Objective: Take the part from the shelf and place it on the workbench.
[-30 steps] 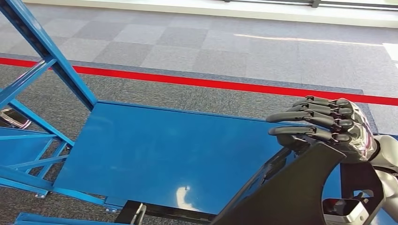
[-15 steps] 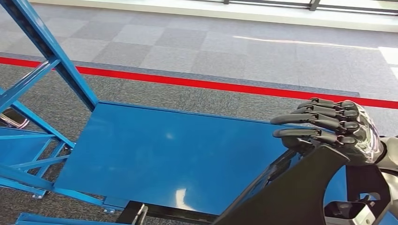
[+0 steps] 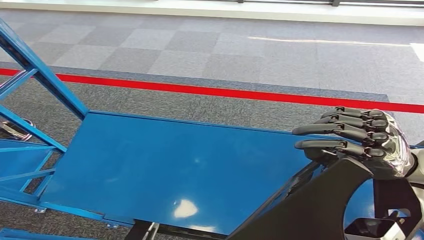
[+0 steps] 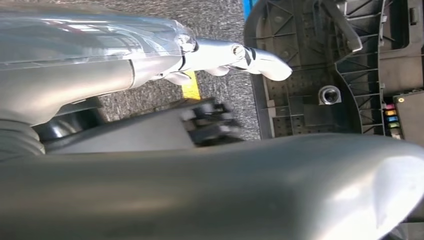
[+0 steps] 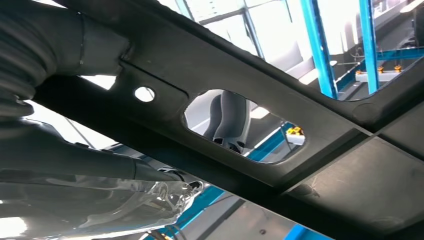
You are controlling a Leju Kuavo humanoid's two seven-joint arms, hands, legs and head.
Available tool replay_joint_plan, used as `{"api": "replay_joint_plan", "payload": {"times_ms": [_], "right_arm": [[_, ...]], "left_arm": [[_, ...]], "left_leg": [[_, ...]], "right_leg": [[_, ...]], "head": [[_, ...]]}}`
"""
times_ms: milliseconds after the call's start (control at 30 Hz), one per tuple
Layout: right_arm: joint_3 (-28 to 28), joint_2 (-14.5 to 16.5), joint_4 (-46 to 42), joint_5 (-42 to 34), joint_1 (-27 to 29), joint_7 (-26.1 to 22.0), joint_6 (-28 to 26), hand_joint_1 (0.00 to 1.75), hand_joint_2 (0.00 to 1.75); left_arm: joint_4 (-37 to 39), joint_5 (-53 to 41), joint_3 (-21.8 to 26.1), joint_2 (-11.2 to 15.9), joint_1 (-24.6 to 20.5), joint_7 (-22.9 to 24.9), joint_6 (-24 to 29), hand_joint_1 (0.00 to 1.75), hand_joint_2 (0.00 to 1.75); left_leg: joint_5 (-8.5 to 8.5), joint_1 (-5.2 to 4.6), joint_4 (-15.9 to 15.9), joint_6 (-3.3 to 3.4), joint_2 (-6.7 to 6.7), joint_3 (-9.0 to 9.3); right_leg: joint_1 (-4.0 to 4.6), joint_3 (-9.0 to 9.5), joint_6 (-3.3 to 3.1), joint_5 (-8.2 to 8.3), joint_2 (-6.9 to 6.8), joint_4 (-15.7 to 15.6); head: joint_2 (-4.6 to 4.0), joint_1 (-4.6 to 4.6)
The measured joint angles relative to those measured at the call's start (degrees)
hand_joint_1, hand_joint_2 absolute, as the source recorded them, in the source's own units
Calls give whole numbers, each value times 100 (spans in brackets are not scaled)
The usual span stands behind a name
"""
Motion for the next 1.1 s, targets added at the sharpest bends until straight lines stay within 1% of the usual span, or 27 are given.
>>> {"api": "replay_joint_plan", "payload": {"times_ms": [33,67,100,133,167,200,233,267,300,333,367,400,467,500,533,567,600,633,667,700,733,767,800,867,933,1000,1100], "right_arm": [[-3,-1,-4,3,10,2,4,175,175],[-9,-1,-11,7,16,3,10,175,175],[-19,-2,-21,9,15,4,21,175,175],[-29,-3,-31,11,15,4,32,175,175],[-37,-4,-38,14,12,5,43,175,175],[-41,-4,-41,17,17,8,52,175,175],[-42,-4,-42,20,24,10,62,175,175],[-43,-5,-44,23,25,12,76,175,175],[-48,-9,-49,25,27,15,91,175,175],[-52,-15,-56,24,16,16,104,175,175],[-55,-22,-62,23,-4,18,118,175,175],[-55,-30,-67,22,-25,20,134,175,175],[-43,-32,-62,19,-60,32,181,175,175],[-36,-31,-57,16,-70,42,210,175,175],[-28,-29,-51,14,-81,53,237,175,175],[-21,-27,-48,12,-97,64,258,175,175],[-16,-27,-45,10,-117,69,274,175,175],[-11,-25,-42,10,-142,72,286,175,175],[-5,-19,-37,9,-167,73,294,175,175],[0,-12,-32,9,-185,75,302,175,175],[5,-2,-27,9,-199,78,310,175,175],[8,7,-24,9,-211,81,316,175,175],[9,14,-24,10,-221,85,322,175,175],[16,23,-24,10,-251,89,330,175,175],[27,30,-24,11,-273,94,336,175,175],[42,38,-24,14,-286,104,339,175,175],[85,61,-14,21,-343,120,346,175,175]], "left_arm": [[2,-1,0,0,2,1,-2,0,0],[3,0,-1,0,3,2,-5,0,0],[3,-1,-1,0,1,2,-9,0,0],[3,-1,-2,7,-1,2,-13,0,0],[5,-3,-2,13,-2,2,-15,0,0],[7,-5,-3,17,-2,3,-15,0,0],[8,-8,-3,21,-1,3,-15,0,0],[10,-11,-4,19,0,4,-15,0,0],[10,-14,-5,16,-2,5,-16,0,0],[10,-19,-6,13,-6,5,-18,0,0],[10,-22,-7,5,-11,5,-21,0,0],[10,-25,-9,-4,-13,5,-26,0,0],[10,-31,-10,-22,-9,4,-32,0,0],[10,-39,-11,-26,-5,2,-33,0,0],[10,-56,-14,-28,-2,-2,-33,0,0],[10,-71,-16,-30,-2,-6,-32,0,0],[10,-86,-19,-32,-2,-10,-32,0,0],[10,-94,-21,-33,-2,-12,-29,0,0],[10,-94,-22,-34,-3,-13,-26,0,0],[10,-94,-22,-33,-3,-15,-22,0,0],[10,-93,-22,-32,-2,-19,-18,0,0],[10,-93,-22,-31,-2,-23,-15,0,0],[10,-92,-22,-31,-1,-28,-13,0,0],[10,-90,-22,-31,-5,-31,-4,0,0],[10,-82,-22,-31,-5,-38,-6,0,0],[11,-68,-22,-31,-4,-62,-22,0,0],[10,33,-14,-31,-22,-198,-56,0,0]], "left_leg": [[21,-19,101,37,0,-56],[149,-49,-32,97,-2,-2],[359,-95,-373,186,-6,149],[542,-148,-759,309,-13,328],[688,-198,-1094,414,-20,478],[766,-248,-1318,494,-27,576],[773,-280,-1405,537,-31,609],[786,-297,-1452,537,-32,619],[801,-285,-1529,518,-27,650],[821,-257,-1610,489,-21,687],[845,-219,-1692,456,-15,727],[867,-177,-1757,422,-9,761],[872,-133,-1778,390,0,776],[865,-113,-1773,374,6,777],[854,-90,-1763,349,10,779],[839,-64,-1747,318,12,783],[816,-34,-1719,276,12,788],[785,-6,-1678,222,10,787],[752,5,-1625,168,6,777],[727,2,-1582,123,1,763],[705,-10,-1554,109,-3,751],[703,-27,-1542,128,-6,742],[711,-36,-1549,167,-7,743],[741,-44,-1569,252,-7,749],[760,-47,-1592,287,-8,756],[769,-45,-1609,294,-8,762],[779,-41,-1620,281,-8,764]], "right_leg": [[28,6,-13,-6,0,0],[63,17,-26,-12,3,0],[98,33,-40,-21,5,0],[116,46,-54,-30,4,-1],[131,50,-63,-37,7,-2],[123,46,-60,-40,5,-3],[102,33,-49,-37,2,-6],[92,23,-29,-30,2,-15],[80,21,-9,-36,-3,-17],[84,14,8,-64,-3,5],[92,-22,27,-138,-3,97],[94,-102,48,-259,-3,288],[65,-394,110,-553,-3,906],[39,-529,151,-636,-6,1175],[8,-591,200,-622,-8,1291],[-23,-552,257,-505,-13,1199],[-54,-415,318,-308,-21,905],[-78,-241,375,-141,-29,545],[-85,-97,393,-22,-21,236],[-88,-7,369,32,-11,37],[-87,22,329,23,2,-35],[-85,18,278,26,17,-45],[-91,16,249,27,16,-44],[-92,13,239,30,14,-45],[-83,10,221,29,8,-44],[-71,9,192,22,2,-42],[-56,9,164,14,1,-37]], "head": [[0,0],[-1,0],[-1,0],[-1,3],[-1,8],[-1,10],[-1,11],[0,10],[0,8],[0,10],[0,12],[0,14],[-1,15],[-1,15],[0,15],[0,15],[0,15],[0,15],[0,17],[0,17],[0,16],[-1,15],[-1,12],[-1,10],[0,11],[-1,11],[-1,11]]}}
